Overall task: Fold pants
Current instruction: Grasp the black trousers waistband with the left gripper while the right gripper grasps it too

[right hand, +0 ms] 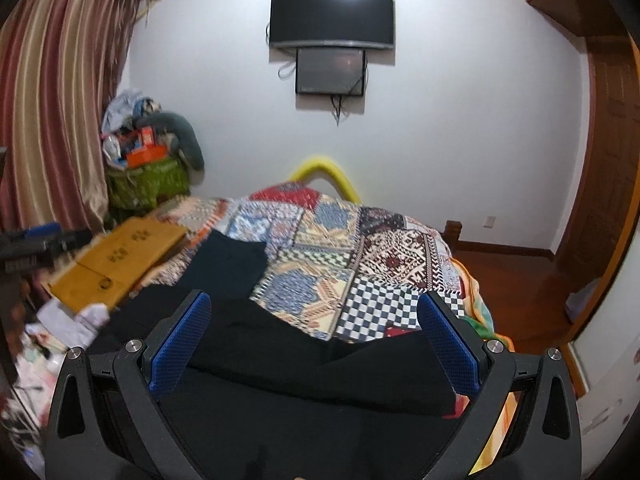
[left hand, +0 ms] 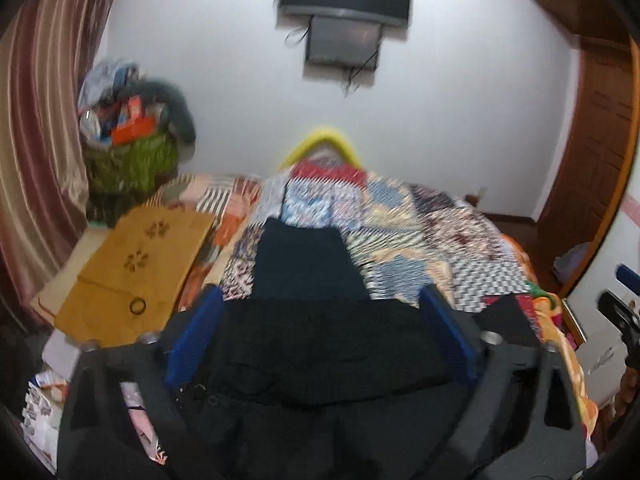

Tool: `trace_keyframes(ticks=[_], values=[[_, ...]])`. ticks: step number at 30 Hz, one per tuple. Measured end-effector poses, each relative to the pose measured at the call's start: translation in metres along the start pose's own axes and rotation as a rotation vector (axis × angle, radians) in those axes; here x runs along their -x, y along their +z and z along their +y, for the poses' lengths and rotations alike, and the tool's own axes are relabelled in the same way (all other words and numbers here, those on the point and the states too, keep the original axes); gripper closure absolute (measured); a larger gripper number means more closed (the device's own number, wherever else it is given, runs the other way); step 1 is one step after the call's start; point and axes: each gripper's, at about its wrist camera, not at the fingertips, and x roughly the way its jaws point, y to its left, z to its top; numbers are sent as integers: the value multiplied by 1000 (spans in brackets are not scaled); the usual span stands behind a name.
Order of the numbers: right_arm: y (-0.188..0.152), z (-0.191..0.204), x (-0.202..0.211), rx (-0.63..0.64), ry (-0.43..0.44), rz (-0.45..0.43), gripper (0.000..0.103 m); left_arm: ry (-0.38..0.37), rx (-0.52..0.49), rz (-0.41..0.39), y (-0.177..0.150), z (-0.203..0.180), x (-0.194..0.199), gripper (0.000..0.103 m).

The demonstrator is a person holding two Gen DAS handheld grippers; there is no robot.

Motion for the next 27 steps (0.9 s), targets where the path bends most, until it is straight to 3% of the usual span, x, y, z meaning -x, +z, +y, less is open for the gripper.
trace_keyframes(ticks=[6, 10, 16, 21, 24, 27], values=[[-10, -19, -62, 49, 25, 96, 1, 143, -39, 108, 5, 43, -86, 18], [-17, -24, -106, 109, 54, 174, 2, 167, -36, 214, 2, 73, -145, 20], [-25, -22, -170, 212, 134, 319, 3, 189, -18, 381, -28, 110, -224, 36], [-32, -17, -219, 235, 241, 458, 13, 178, -5, 479, -52, 125, -272, 39], [-40, -13, -238, 250, 300, 521, 17, 149, 7, 518, -62, 127, -288, 45], [-46, -8, -253, 266, 336, 569, 29, 136, 7, 522, -66, 124, -297, 49]])
